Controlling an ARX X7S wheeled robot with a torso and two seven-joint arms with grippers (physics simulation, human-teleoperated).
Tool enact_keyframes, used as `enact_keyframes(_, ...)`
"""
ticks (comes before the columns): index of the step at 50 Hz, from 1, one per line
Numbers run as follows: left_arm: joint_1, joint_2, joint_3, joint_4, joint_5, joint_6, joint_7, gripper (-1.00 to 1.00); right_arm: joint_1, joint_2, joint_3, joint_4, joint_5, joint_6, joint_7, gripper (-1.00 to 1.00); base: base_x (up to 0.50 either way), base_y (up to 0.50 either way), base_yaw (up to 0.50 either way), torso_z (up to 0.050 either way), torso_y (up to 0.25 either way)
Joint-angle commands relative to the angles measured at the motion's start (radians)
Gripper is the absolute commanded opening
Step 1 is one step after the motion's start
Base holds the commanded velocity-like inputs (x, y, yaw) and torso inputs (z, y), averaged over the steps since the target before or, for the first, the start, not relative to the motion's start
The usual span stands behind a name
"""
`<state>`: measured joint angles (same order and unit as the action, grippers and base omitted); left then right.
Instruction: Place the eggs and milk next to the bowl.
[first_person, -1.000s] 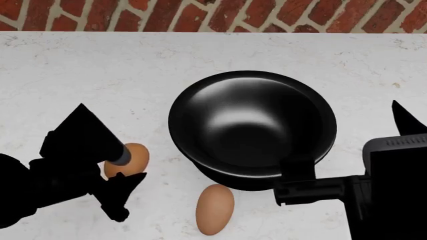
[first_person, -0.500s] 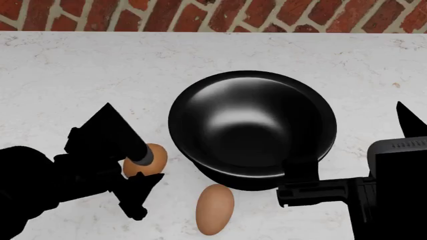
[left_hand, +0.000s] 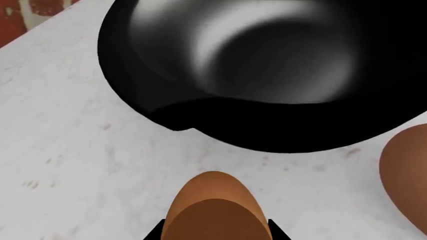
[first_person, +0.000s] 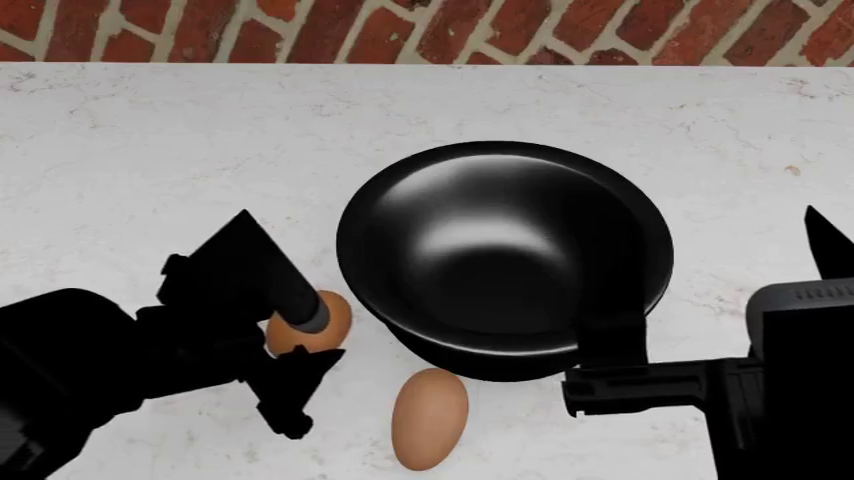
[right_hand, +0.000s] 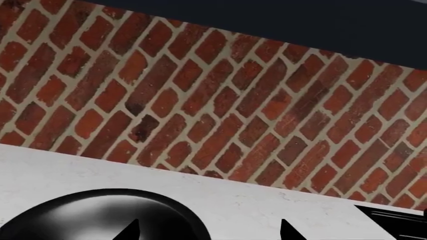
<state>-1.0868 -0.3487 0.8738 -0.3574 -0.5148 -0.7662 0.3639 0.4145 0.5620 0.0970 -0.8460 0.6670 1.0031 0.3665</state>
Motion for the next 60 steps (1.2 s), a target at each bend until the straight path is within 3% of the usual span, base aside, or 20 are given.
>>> enact_keyframes(1, -0.004, 0.018, 0.013, -0.031, -0.004, 0.013, -0.005, -1.0, -0.01, 0.006, 0.012, -0.006, 0.008, -0.002, 0.004, 1.0, 0.0, 0.0, 0.0, 0.0, 0.0)
enact_keyframes(37, -0.003, 0.06, 0.056, -0.121, 0.03, 0.068, 0.019, -1.0, -0.024, 0.011, -0.006, 0.021, -0.005, -0.038, 0.007, 1.0, 0.0, 0.0, 0.0, 0.0, 0.0)
enact_keyframes(38, -0.003, 0.061, 0.058, -0.127, 0.031, 0.07, 0.021, 1.0, -0.024, 0.011, -0.007, 0.021, -0.005, -0.038, 0.007, 1.0, 0.0, 0.0, 0.0, 0.0, 0.0)
enact_keyframes(60, 0.003, 0.012, 0.039, -0.034, 0.004, 0.037, 0.007, 1.0, -0.032, 0.013, -0.008, 0.015, 0.001, -0.046, 0.015, 1.0, 0.0, 0.0, 0.0, 0.0, 0.0)
